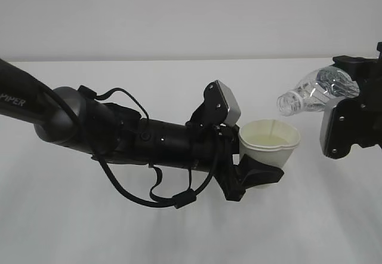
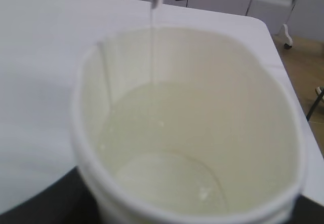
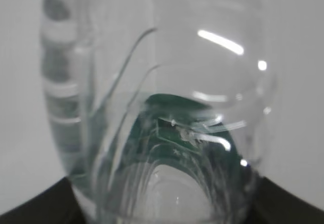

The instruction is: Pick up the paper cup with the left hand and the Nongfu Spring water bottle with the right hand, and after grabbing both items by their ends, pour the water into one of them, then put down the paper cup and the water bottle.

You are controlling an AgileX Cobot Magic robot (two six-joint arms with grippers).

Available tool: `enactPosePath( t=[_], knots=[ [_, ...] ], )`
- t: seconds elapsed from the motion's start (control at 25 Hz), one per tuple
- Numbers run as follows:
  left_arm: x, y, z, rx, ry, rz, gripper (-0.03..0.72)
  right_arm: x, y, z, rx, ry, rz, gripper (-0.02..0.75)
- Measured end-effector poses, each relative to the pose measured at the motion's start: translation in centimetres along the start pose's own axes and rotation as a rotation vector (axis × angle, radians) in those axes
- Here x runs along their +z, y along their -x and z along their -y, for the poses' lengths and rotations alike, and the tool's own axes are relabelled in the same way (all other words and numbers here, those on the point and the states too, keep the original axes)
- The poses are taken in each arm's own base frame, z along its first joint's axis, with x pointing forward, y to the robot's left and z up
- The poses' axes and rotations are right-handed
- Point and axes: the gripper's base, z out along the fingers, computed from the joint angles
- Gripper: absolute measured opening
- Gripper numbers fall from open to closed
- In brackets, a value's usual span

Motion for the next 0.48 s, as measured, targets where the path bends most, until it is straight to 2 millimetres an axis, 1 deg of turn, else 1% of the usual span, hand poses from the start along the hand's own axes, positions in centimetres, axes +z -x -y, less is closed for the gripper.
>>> enactPosePath(
  t=[0.48],
  knots=[
    [-0.01,0.20,-0.25,-0.031,0.027,0.023,0.440,0.00,0.00,0.00,0.142,0.000,0.000,0.406]
  ],
)
